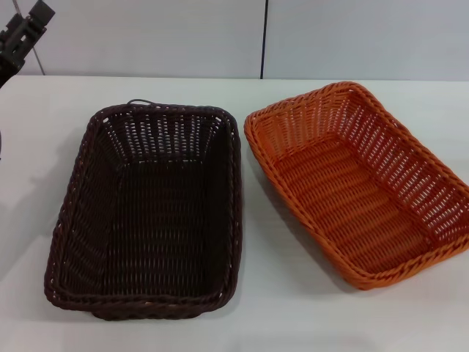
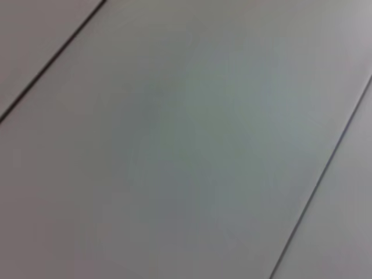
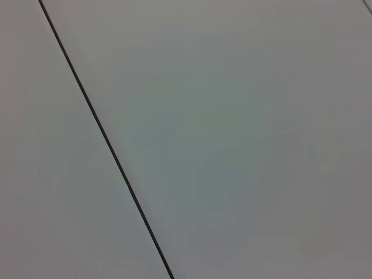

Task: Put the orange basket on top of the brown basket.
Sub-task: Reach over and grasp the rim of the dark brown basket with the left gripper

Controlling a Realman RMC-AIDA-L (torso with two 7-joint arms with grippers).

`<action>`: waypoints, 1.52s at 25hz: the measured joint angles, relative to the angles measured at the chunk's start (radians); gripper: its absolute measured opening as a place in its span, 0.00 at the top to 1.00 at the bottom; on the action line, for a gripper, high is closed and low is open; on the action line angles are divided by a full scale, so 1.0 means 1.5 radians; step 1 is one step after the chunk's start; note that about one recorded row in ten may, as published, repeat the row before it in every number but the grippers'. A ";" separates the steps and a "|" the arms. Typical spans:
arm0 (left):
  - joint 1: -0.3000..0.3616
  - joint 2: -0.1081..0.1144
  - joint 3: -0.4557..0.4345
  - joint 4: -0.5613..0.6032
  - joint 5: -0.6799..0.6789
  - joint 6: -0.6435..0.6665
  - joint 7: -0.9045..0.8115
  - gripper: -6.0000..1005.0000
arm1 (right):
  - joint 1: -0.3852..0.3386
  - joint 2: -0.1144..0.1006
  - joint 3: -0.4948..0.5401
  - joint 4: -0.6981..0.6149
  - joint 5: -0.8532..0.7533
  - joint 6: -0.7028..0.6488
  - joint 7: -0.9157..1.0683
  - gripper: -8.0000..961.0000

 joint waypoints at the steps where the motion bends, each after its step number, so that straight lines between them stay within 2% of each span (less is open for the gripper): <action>1: 0.001 0.000 0.005 -0.005 0.000 0.001 -0.005 0.16 | 0.000 0.000 0.000 0.001 0.000 0.000 0.000 0.21; 17: 0.004 0.002 0.009 -0.012 0.010 0.002 -0.023 0.16 | -0.005 0.003 -0.003 0.004 0.000 0.000 0.000 0.21; 21: 0.005 0.007 0.008 -0.032 0.034 0.010 -0.063 0.16 | -0.004 0.003 -0.004 0.010 0.000 0.000 0.000 0.21; 22: 0.004 0.015 0.009 -0.072 0.081 0.027 -0.126 0.16 | -0.003 0.003 -0.004 0.011 0.000 0.000 0.000 0.21; 24: 0.004 0.022 0.011 -0.108 0.118 0.036 -0.183 0.16 | -0.003 0.003 -0.004 0.012 0.000 0.000 0.000 0.21; 27: 0.004 0.050 0.029 -0.227 0.261 0.054 -0.372 0.16 | -0.003 0.003 -0.005 0.013 0.000 0.000 0.000 0.21; 28: 0.004 0.050 0.029 -0.227 0.261 0.054 -0.372 0.16 | -0.004 0.003 -0.005 0.013 0.000 0.000 0.000 0.21; 29: 0.003 0.070 0.044 -0.302 0.363 0.050 -0.495 0.16 | -0.004 0.003 -0.004 0.014 0.000 0.001 0.000 0.21; 32: 0.000 0.091 0.068 -0.394 0.486 0.028 -0.639 0.16 | -0.006 0.003 -0.001 0.014 0.000 0.002 0.000 0.21; 33: 0.000 0.091 0.068 -0.394 0.486 0.028 -0.639 0.17 | -0.007 0.003 0.000 0.014 0.000 0.003 0.000 0.21; 34: -0.009 0.103 0.088 -0.467 0.586 -0.005 -0.739 0.17 | -0.007 0.003 0.001 0.015 0.000 0.007 0.000 0.21; 37: -0.027 0.103 0.105 -0.549 0.714 -0.051 -0.840 0.18 | -0.007 0.003 0.001 0.015 0.000 0.011 0.000 0.21; 38: -0.041 0.094 0.108 -0.590 0.791 -0.075 -0.888 0.18 | -0.007 0.003 0.001 0.015 0.000 0.013 0.000 0.21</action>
